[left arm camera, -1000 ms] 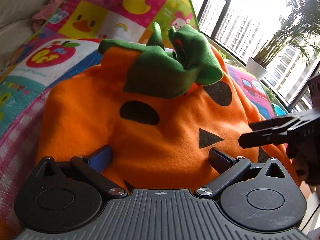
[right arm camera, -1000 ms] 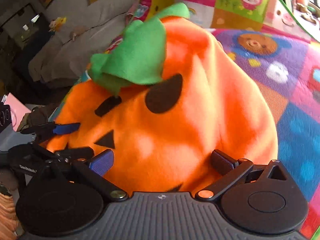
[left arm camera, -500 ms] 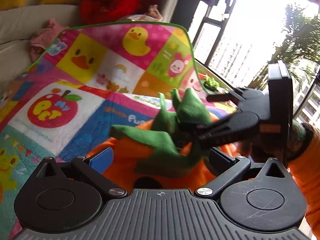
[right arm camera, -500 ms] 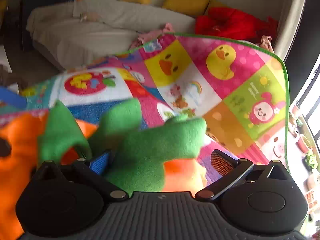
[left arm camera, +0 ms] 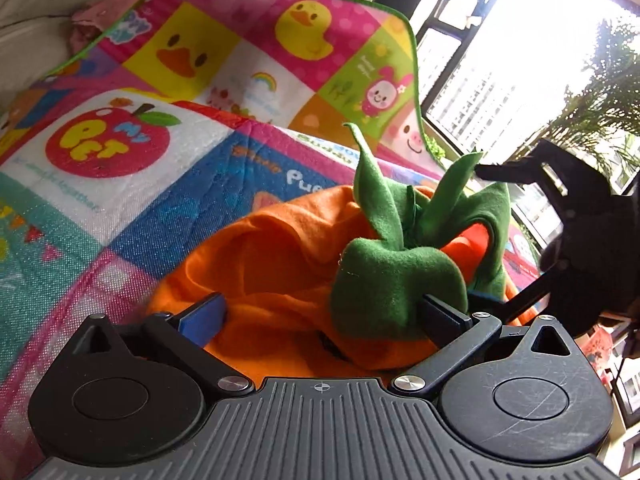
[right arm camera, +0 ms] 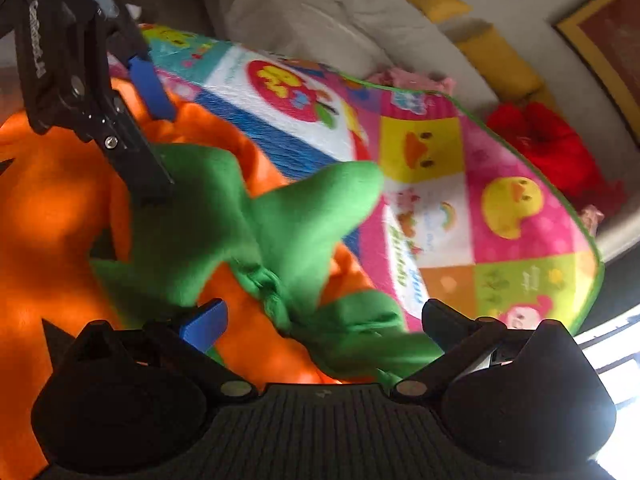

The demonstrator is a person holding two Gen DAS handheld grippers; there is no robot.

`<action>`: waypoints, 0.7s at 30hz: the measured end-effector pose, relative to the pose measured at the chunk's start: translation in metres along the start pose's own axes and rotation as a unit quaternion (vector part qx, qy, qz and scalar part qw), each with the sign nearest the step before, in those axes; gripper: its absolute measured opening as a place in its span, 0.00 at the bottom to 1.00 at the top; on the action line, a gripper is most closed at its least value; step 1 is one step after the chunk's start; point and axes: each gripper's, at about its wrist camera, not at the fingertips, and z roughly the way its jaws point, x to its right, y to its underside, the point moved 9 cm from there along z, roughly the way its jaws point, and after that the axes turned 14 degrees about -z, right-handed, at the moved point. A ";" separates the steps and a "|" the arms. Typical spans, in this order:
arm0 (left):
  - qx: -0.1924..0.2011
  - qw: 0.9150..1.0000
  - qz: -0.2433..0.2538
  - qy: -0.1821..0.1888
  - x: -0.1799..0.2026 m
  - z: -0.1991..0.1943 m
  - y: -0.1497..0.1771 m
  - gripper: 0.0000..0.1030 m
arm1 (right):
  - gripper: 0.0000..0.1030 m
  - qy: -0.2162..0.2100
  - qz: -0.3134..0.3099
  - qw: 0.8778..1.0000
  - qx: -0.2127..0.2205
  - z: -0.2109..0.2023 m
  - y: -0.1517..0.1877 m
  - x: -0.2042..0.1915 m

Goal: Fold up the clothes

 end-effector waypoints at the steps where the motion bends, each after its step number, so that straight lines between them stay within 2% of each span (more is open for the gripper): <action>1: 0.002 1.000 -0.002 0.003 -0.001 -0.003 -0.001 1.00 | 1.00 -0.001 0.013 1.000 0.010 0.007 -0.011 0.009; 3: 0.006 1.000 -0.005 0.006 -0.001 -0.009 -0.002 1.00 | 1.00 -0.003 0.040 0.999 0.030 0.021 -0.032 0.029; 4: 0.007 1.000 -0.005 0.006 -0.002 -0.011 -0.003 1.00 | 1.00 0.021 0.086 0.995 0.045 0.026 -0.043 0.058; 5: 0.009 1.000 -0.004 0.006 -0.001 -0.014 -0.004 1.00 | 1.00 0.079 0.124 0.988 0.042 0.030 -0.042 0.089; 7: 0.014 1.000 -0.001 0.004 0.000 -0.017 -0.007 1.00 | 1.00 0.193 0.197 0.961 0.033 0.034 -0.037 0.150; 8: 0.017 1.000 0.002 0.003 0.001 -0.018 -0.009 1.00 | 1.00 0.230 0.203 0.952 0.021 0.036 -0.031 0.167; 12: 0.024 1.000 0.016 -0.003 0.011 -0.015 -0.014 1.00 | 1.00 0.152 0.233 0.961 -0.009 0.042 -0.008 0.168; 14: 0.019 1.000 0.022 -0.003 0.017 -0.010 -0.016 1.00 | 1.00 0.131 0.220 0.967 0.002 0.029 0.003 0.158; 17: 0.019 0.999 0.039 -0.004 0.029 -0.005 -0.021 1.00 | 1.00 0.156 0.233 0.960 0.025 0.001 0.025 0.158; 19: 0.022 0.998 0.051 0.000 0.039 -0.004 -0.025 1.00 | 1.00 0.161 0.276 0.947 0.043 -0.017 0.043 0.162; 21: 0.029 0.997 0.065 0.006 0.051 -0.001 -0.032 1.00 | 1.00 0.159 0.318 0.934 0.036 -0.013 0.064 0.163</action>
